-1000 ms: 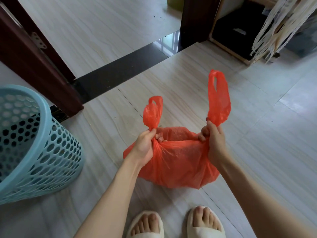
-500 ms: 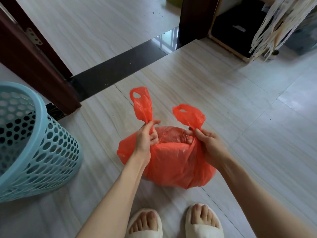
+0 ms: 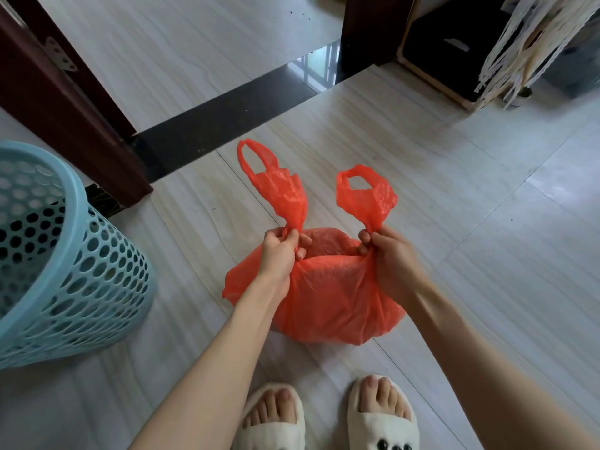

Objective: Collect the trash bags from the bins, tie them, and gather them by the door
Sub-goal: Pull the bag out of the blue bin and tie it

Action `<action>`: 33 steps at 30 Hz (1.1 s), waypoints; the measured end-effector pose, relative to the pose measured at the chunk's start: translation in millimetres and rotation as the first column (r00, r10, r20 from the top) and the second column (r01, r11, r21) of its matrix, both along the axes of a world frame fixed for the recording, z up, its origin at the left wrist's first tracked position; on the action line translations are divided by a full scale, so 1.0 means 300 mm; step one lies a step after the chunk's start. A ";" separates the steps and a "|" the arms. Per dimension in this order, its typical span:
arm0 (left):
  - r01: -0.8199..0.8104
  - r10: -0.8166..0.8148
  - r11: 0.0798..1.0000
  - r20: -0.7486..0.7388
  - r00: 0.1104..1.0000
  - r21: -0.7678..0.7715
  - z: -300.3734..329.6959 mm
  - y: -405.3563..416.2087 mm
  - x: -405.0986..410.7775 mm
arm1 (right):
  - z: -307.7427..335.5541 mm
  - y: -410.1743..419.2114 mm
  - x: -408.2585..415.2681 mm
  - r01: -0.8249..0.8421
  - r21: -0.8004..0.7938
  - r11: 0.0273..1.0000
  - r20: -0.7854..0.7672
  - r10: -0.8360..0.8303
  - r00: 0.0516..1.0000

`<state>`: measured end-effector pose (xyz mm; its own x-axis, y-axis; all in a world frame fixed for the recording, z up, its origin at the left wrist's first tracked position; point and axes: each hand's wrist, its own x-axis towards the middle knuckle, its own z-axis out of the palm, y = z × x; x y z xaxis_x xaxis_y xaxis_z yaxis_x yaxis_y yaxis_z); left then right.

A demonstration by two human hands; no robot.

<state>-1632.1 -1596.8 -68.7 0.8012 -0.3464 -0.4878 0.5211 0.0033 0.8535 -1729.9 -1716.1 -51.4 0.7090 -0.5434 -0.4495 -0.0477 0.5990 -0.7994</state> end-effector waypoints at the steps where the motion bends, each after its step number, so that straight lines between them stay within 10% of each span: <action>1: 0.003 -0.003 1.000 -0.002 1.000 0.007 0.002 0.004 -0.003 | 0.003 -0.004 -0.006 -0.051 0.030 0.998 0.038 0.050 0.998; 14: 0.352 -0.354 0.935 0.076 0.932 0.039 0.047 -0.003 -0.025 | 0.028 0.021 -0.014 -0.365 0.067 0.929 -0.020 0.367 0.930; 21: 0.422 -0.435 0.898 0.111 0.894 0.122 0.057 0.004 -0.038 | 0.037 0.042 0.033 -0.141 0.049 0.989 -0.038 0.143 0.989; 26: 0.508 -0.567 0.823 0.325 0.757 0.254 0.068 0.027 -0.050 | 0.014 0.050 0.061 -0.131 -0.563 0.816 -0.335 -0.080 0.939; 30: 0.555 -0.612 0.791 0.338 0.715 0.259 0.091 0.050 -0.044 | 0.022 0.061 0.062 -0.177 -0.730 0.660 -0.343 -0.129 0.931; 33: 0.460 -0.706 0.705 0.468 0.532 0.540 0.078 0.045 -0.049 | 0.008 0.075 0.053 -0.250 -0.784 0.568 -0.372 -0.108 0.922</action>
<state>-1646.7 -1583.2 -45.2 0.6141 -0.7742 -0.1536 -0.3279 -0.4272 0.8426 -1713.9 -1693.6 -49.1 0.6560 -0.7522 -0.0611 -0.4303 -0.3063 -0.8491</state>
